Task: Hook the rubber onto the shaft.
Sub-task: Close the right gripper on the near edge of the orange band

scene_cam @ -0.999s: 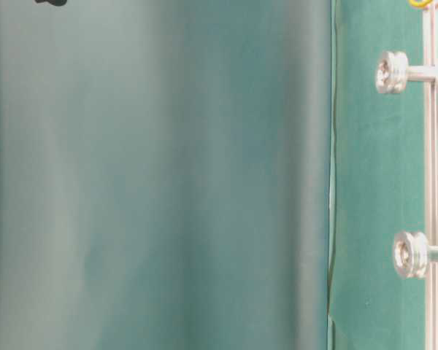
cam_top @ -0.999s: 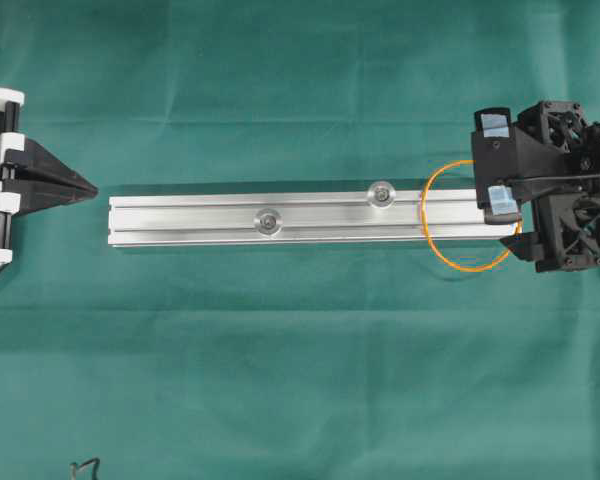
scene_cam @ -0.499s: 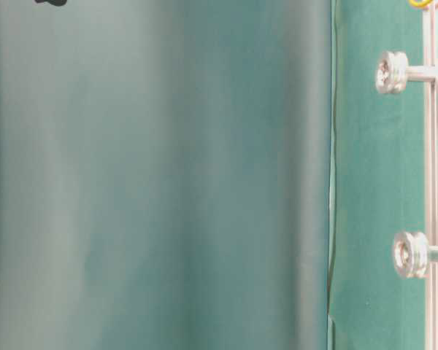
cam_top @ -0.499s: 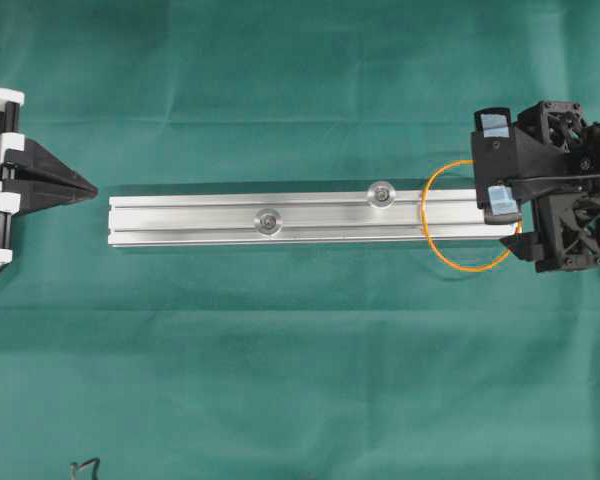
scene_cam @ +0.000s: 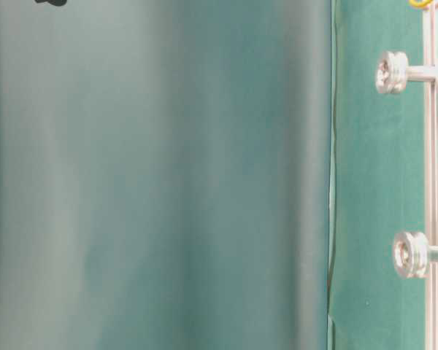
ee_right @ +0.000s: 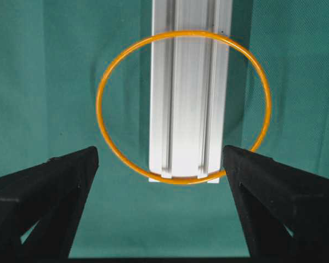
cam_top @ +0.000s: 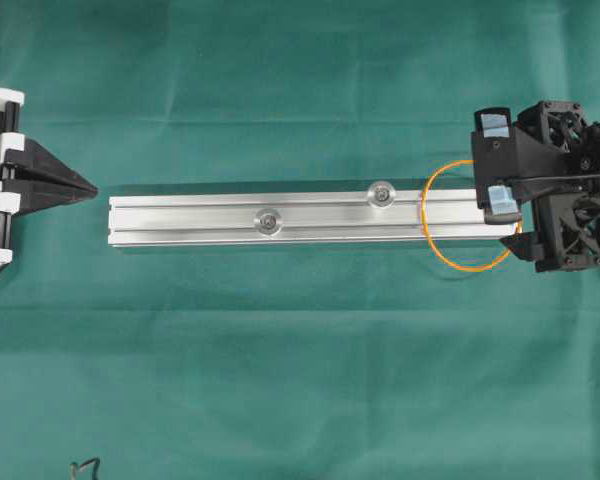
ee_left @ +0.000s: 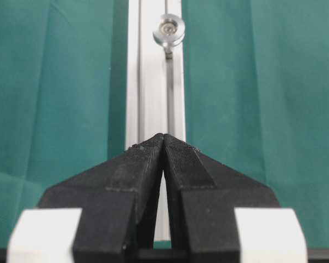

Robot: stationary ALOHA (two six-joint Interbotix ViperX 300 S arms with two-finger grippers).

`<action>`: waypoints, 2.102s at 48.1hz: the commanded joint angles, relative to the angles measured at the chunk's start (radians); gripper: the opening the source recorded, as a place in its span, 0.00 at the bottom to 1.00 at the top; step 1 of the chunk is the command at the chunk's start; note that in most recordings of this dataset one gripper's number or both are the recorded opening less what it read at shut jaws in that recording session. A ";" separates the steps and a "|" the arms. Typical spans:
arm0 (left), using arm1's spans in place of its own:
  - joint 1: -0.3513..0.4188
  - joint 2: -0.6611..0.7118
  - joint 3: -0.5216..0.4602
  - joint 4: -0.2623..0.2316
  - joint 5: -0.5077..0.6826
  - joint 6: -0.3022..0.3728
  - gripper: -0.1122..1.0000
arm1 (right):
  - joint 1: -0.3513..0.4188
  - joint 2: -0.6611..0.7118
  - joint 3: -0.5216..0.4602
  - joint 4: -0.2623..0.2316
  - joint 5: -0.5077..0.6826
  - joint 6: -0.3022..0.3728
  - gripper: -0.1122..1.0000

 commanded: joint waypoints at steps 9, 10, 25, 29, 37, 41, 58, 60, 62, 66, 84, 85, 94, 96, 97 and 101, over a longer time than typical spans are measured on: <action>0.002 0.008 -0.029 0.003 -0.005 -0.002 0.10 | 0.000 -0.005 -0.028 0.006 -0.006 0.000 0.99; 0.002 0.008 -0.029 0.003 -0.005 -0.002 0.10 | 0.000 -0.006 -0.028 0.006 -0.006 0.002 0.99; 0.002 0.008 -0.029 0.003 -0.005 -0.002 0.10 | 0.005 -0.002 -0.023 0.017 -0.006 0.003 0.99; 0.002 0.008 -0.031 0.003 -0.005 -0.002 0.10 | 0.012 0.009 -0.015 0.017 -0.011 0.003 0.99; 0.002 0.008 -0.029 0.002 -0.005 -0.003 0.10 | 0.031 0.048 0.009 0.035 -0.080 0.003 0.99; 0.002 0.008 -0.029 0.003 -0.005 -0.003 0.10 | 0.038 0.066 0.025 0.049 -0.118 0.003 0.99; 0.002 0.008 -0.029 0.003 -0.003 -0.003 0.10 | 0.081 0.153 0.097 0.086 -0.247 0.005 0.99; 0.002 0.008 -0.029 0.003 -0.003 -0.003 0.10 | 0.086 0.163 0.104 0.086 -0.268 0.005 0.99; 0.002 0.008 -0.029 0.003 -0.003 -0.003 0.10 | 0.089 0.170 0.110 0.087 -0.288 0.005 0.99; 0.002 0.008 -0.029 0.003 -0.003 -0.003 0.10 | 0.098 0.189 0.123 0.091 -0.325 0.006 0.99; 0.002 0.008 -0.029 0.003 -0.003 -0.003 0.10 | 0.126 0.256 0.161 0.104 -0.393 0.006 0.99; 0.002 0.006 -0.029 0.003 -0.002 -0.003 0.10 | 0.126 0.258 0.163 0.106 -0.396 0.006 0.99; 0.002 0.006 -0.029 0.003 -0.002 -0.003 0.10 | 0.126 0.275 0.175 0.118 -0.428 0.006 0.99; 0.002 0.008 -0.029 0.003 -0.002 -0.003 0.10 | 0.126 0.278 0.176 0.120 -0.431 0.006 0.99; 0.002 0.008 -0.029 0.003 -0.002 -0.003 0.10 | 0.126 0.279 0.178 0.121 -0.433 0.006 0.99; 0.002 0.006 -0.029 0.002 -0.002 -0.003 0.10 | 0.126 0.285 0.181 0.123 -0.439 0.006 0.99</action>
